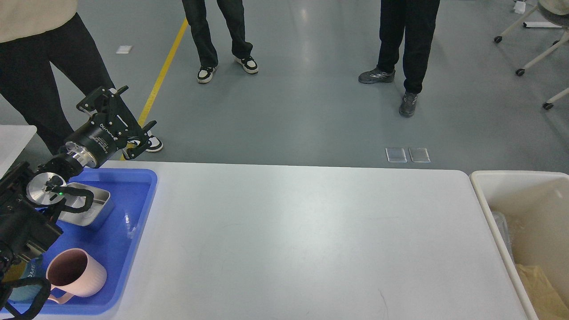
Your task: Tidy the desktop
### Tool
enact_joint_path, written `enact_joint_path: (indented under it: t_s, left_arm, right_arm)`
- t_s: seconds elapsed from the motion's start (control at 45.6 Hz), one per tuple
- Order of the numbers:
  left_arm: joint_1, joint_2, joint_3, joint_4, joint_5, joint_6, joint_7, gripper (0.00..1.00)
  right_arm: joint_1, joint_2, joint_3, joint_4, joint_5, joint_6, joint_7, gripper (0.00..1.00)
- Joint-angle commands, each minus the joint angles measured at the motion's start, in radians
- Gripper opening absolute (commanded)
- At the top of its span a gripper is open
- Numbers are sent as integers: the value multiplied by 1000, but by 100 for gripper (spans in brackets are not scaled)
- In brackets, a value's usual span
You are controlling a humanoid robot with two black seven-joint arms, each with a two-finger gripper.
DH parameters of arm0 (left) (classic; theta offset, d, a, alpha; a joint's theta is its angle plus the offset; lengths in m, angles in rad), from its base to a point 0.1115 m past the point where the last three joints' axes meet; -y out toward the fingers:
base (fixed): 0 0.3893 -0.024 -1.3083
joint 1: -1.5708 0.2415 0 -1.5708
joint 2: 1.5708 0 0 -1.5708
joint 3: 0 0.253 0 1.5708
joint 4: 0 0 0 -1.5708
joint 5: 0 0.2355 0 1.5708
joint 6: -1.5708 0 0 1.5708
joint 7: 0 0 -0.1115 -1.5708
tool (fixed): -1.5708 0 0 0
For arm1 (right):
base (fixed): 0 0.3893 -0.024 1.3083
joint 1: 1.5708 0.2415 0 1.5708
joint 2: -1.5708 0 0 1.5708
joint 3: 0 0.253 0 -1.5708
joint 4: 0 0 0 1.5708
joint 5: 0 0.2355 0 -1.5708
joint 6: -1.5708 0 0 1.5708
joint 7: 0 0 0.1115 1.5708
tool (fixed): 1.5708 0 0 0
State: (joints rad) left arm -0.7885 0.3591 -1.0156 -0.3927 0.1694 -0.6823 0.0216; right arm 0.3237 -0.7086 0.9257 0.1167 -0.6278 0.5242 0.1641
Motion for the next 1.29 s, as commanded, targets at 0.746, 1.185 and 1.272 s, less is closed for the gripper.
enact_joint_path:
  t_s: [0.746, 1.185, 1.272]
  left_arm:
    - [-2, -46, 9, -1, 2, 7, -60, 97]
    - [2, -230, 9, 17, -1, 6, -63, 97]
    - [9, -270, 5, 44, -1, 4, -78, 97]
  right_arm:
    - [44, 34, -183, -8, 8, -136, 3, 100]
    - [159, 172, 113, -5, 266, -110, 3, 100]
    - [184, 244, 162, -3, 358, -81, 3, 100]
